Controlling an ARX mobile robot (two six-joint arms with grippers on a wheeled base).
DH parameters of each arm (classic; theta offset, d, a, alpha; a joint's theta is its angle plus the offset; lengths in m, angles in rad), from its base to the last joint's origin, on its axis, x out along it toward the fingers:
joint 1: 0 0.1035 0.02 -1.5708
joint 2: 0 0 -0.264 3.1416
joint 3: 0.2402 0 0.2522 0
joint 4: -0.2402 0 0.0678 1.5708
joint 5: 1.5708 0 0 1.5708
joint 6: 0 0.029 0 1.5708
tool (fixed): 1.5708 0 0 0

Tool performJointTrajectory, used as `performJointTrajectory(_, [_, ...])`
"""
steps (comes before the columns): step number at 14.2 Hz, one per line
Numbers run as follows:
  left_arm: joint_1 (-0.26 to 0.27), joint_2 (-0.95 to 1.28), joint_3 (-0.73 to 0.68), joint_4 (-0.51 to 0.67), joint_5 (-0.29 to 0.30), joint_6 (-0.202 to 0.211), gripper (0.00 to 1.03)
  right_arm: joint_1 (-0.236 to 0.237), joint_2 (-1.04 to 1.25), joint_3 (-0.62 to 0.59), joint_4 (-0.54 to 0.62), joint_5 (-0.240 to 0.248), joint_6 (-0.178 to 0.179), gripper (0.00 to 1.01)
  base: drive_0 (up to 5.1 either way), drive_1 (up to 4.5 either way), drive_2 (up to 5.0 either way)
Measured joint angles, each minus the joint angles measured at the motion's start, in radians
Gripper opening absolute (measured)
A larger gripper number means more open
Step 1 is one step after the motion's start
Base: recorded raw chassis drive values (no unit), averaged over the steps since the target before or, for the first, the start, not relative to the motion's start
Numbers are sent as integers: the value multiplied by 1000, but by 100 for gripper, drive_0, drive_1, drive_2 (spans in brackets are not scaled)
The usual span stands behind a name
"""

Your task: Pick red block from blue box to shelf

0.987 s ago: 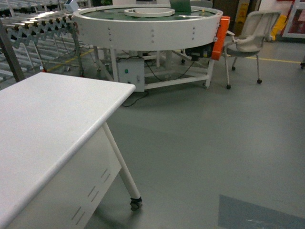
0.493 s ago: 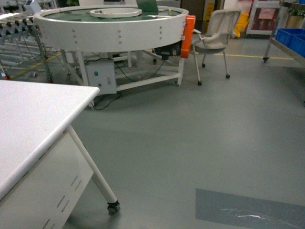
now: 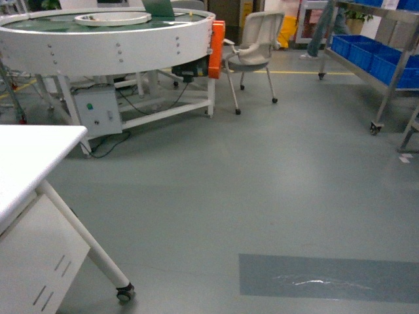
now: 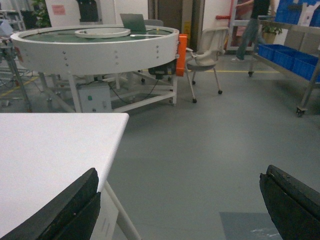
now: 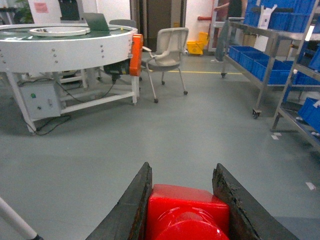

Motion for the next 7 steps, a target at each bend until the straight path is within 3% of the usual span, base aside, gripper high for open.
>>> performJointTrajectory(3, [0, 0, 0, 0, 0, 0, 98, 0, 0, 0, 0, 0, 0, 29, -135, -135, -135])
performJointTrajectory(7, [-1, 0, 0, -1, 0, 0, 98, 0, 0, 0, 0, 0, 0, 29, 3, 378, -372])
